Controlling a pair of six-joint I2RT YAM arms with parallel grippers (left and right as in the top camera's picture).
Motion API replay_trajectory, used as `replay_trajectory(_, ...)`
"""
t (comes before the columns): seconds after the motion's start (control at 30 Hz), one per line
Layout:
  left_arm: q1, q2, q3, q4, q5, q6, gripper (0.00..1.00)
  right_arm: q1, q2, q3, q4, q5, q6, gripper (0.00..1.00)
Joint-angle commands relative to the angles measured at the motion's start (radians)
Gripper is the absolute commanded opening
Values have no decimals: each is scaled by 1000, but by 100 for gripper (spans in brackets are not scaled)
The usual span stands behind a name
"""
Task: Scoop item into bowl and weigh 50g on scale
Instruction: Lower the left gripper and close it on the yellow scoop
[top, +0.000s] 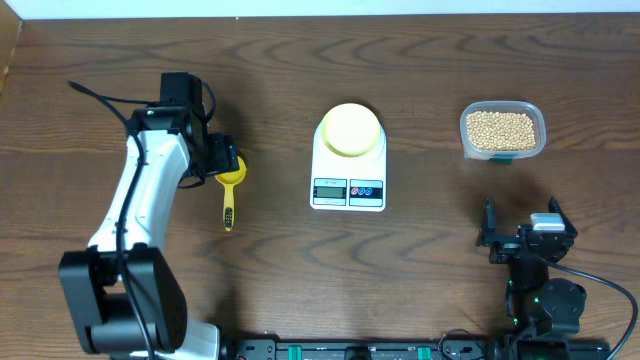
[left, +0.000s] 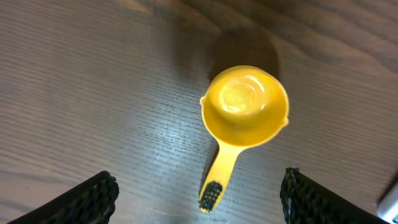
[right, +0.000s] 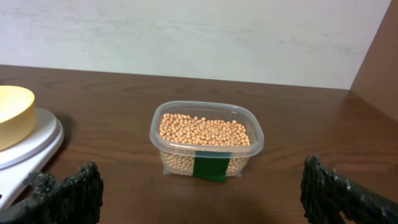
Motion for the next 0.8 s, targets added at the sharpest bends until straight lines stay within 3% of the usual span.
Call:
replay_trajectory(0.0, 6, 58, -14, 9, -22, 6, 86, 5, -8, -1, -5, 11, 16, 99)
replay_trajectory(0.5, 6, 116, -14, 72, -26, 69, 86, 5, -8, -1, -5, 11, 16, 99)
replay_trajectory(0.77, 6, 116, -14, 91, -25, 183, 86, 5, -8, -1, -4, 11, 16, 99)
